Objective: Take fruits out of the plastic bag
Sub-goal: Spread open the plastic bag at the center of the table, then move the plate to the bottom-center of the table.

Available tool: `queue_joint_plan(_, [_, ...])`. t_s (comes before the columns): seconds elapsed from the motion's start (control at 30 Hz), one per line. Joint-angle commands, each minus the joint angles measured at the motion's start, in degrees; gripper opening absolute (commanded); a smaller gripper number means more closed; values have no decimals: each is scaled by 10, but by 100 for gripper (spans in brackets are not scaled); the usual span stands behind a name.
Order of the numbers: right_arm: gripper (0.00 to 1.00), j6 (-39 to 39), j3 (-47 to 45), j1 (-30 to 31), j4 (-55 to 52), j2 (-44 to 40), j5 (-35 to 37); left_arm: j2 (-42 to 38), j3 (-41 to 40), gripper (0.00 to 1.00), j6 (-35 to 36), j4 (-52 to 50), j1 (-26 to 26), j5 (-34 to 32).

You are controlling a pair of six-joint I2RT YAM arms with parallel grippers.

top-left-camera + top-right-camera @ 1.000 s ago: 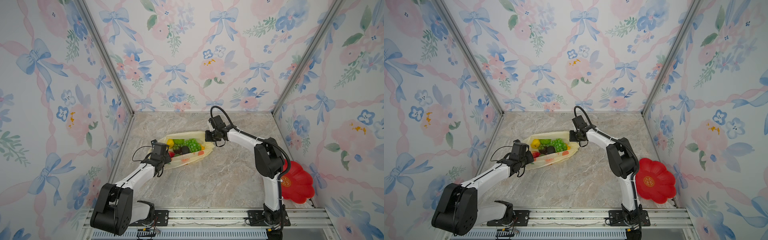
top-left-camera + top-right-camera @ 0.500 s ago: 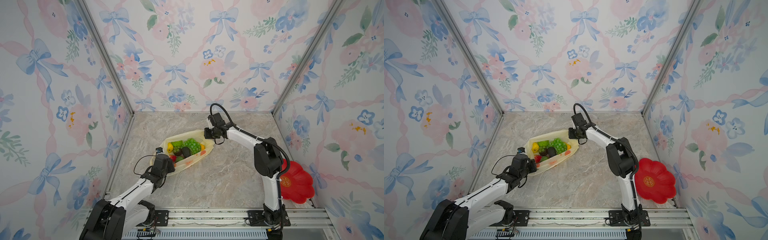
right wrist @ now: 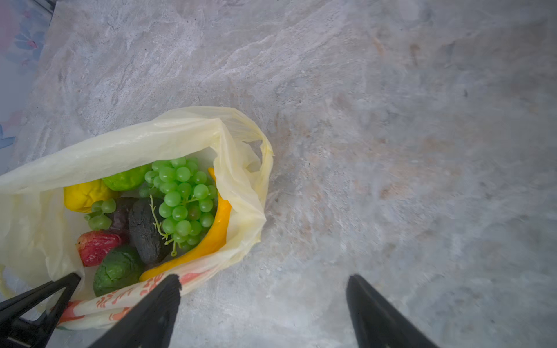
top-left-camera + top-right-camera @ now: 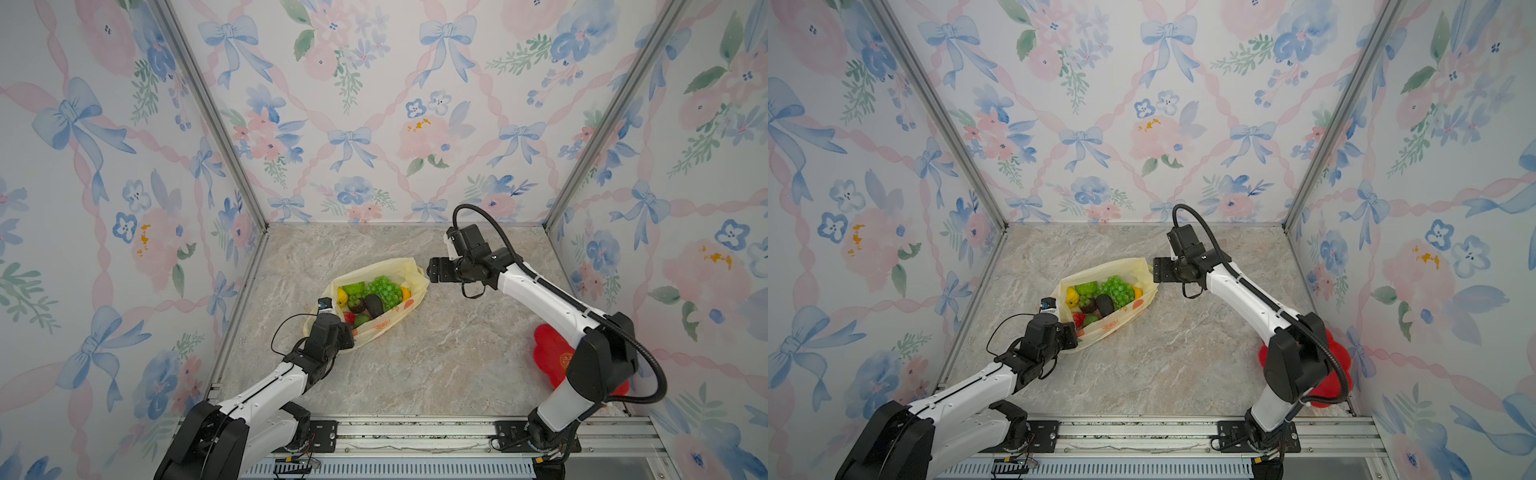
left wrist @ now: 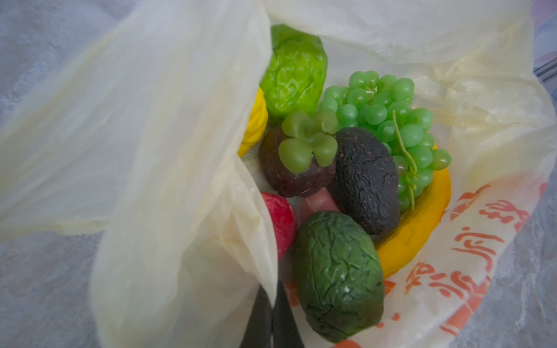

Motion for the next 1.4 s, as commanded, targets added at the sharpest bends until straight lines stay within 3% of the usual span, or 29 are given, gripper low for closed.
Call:
queue_joint_plan(0.0, [89, 34, -73, -47, -86, -59, 68, -11, -11, 0, 17, 21, -5, 4])
queue_joint_plan(0.17, [95, 84, -167, -121, -120, -151, 109, -6, -17, 0, 15, 37, -7, 7])
queue_joint_plan(0.37, [98, 147, -279, -240, -120, -227, 105, -17, -22, 0, 16, 38, -7, 14])
queue_joint_plan(0.63, [99, 157, -367, -318, -56, -235, 62, -17, -24, 0, 16, 42, -7, 16])
queue_joint_plan(1.0, [99, 166, -377, -285, 0, -143, 28, -23, -29, 0, 17, 49, -6, 14])
queue_joint_plan(1.37, [99, 210, -323, -118, -2, -87, 31, -34, -33, 0, 18, 49, -7, 8])
